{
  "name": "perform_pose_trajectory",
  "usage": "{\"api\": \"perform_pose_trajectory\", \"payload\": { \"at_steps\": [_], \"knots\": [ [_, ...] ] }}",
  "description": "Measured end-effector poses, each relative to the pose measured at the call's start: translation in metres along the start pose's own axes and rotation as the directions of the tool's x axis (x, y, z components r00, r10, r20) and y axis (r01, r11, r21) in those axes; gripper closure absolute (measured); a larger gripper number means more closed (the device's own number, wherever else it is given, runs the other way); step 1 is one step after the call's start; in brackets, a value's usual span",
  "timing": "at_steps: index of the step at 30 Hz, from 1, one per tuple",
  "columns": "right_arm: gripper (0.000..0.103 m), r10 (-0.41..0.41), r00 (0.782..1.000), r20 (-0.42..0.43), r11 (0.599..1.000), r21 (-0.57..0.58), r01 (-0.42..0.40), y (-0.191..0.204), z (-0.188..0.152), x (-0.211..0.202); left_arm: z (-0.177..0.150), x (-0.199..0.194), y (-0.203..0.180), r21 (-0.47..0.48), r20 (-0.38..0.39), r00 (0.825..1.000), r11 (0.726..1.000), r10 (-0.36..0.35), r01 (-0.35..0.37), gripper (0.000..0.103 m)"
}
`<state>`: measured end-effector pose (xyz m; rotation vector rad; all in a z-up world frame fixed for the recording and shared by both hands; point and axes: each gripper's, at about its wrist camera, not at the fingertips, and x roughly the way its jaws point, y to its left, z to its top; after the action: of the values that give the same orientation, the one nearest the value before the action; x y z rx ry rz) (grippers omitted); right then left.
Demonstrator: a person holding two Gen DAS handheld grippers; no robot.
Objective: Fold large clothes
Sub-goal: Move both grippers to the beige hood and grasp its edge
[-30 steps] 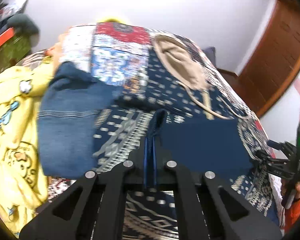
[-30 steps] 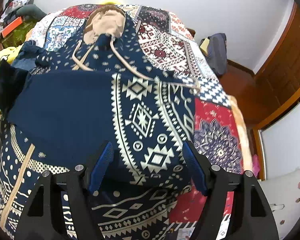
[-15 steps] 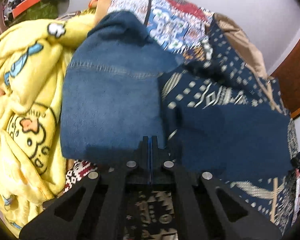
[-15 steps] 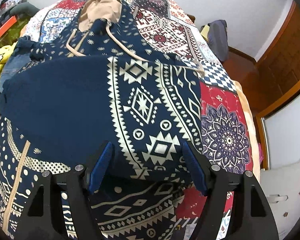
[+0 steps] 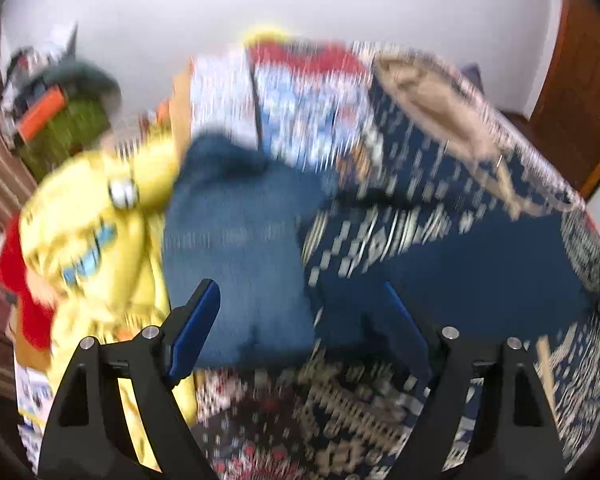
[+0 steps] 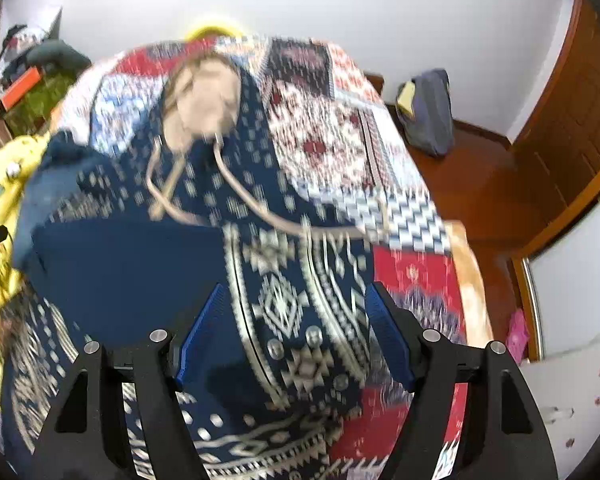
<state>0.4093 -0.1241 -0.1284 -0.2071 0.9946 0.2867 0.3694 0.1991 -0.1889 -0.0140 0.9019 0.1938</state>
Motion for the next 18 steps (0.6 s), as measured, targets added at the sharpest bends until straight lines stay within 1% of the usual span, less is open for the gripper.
{"api": "perform_pose_trajectory", "payload": {
  "at_steps": [2, 4, 6, 8, 10, 13, 15, 18],
  "knots": [
    [0.034, 0.007, 1.0, 0.021, 1.0, 0.002, -0.007, 0.003, 0.013, -0.001, 0.015, -0.005, -0.011, 0.034, 0.03, 0.999, 0.999, -0.01, 0.009, 0.02],
    [0.034, 0.015, 0.999, 0.036, 1.0, 0.005, -0.015, 0.005, 0.027, -0.001, 0.032, -0.007, -0.022, 0.057, 0.042, 0.999, 0.998, -0.023, 0.021, 0.02],
    [0.034, 0.029, 0.998, 0.05, 0.999, 0.014, -0.03, 0.009, 0.04, 0.002, 0.048, -0.007, -0.033, 0.068, 0.045, 0.998, 0.996, -0.054, 0.051, 0.02],
    [0.033, 0.063, 0.996, 0.056, 0.997, 0.03, -0.065, 0.011, 0.051, 0.009, 0.065, -0.004, -0.045, 0.076, 0.046, 0.994, 0.992, -0.104, 0.1, 0.02],
    [0.031, 0.091, 0.994, 0.052, 0.994, 0.057, -0.094, 0.01, 0.063, 0.021, 0.078, 0.002, -0.056, 0.083, 0.046, 0.99, 0.988, -0.133, 0.129, 0.02],
    [0.031, 0.096, 0.995, 0.031, 0.991, 0.086, -0.099, 0.008, 0.077, 0.044, 0.096, 0.021, -0.072, 0.08, 0.031, 0.986, 0.984, -0.162, 0.16, 0.02],
    [0.031, 0.099, 0.995, 0.005, 0.99, 0.098, -0.099, 0.007, 0.085, 0.065, 0.105, 0.043, -0.077, 0.06, -0.004, 0.984, 0.982, -0.181, 0.181, 0.02],
    [0.031, 0.128, 0.991, -0.048, 0.986, 0.116, -0.122, 0.006, 0.095, 0.1, 0.11, 0.072, -0.078, 0.021, -0.049, 0.975, 0.975, -0.218, 0.219, 0.02]
  ]
}}
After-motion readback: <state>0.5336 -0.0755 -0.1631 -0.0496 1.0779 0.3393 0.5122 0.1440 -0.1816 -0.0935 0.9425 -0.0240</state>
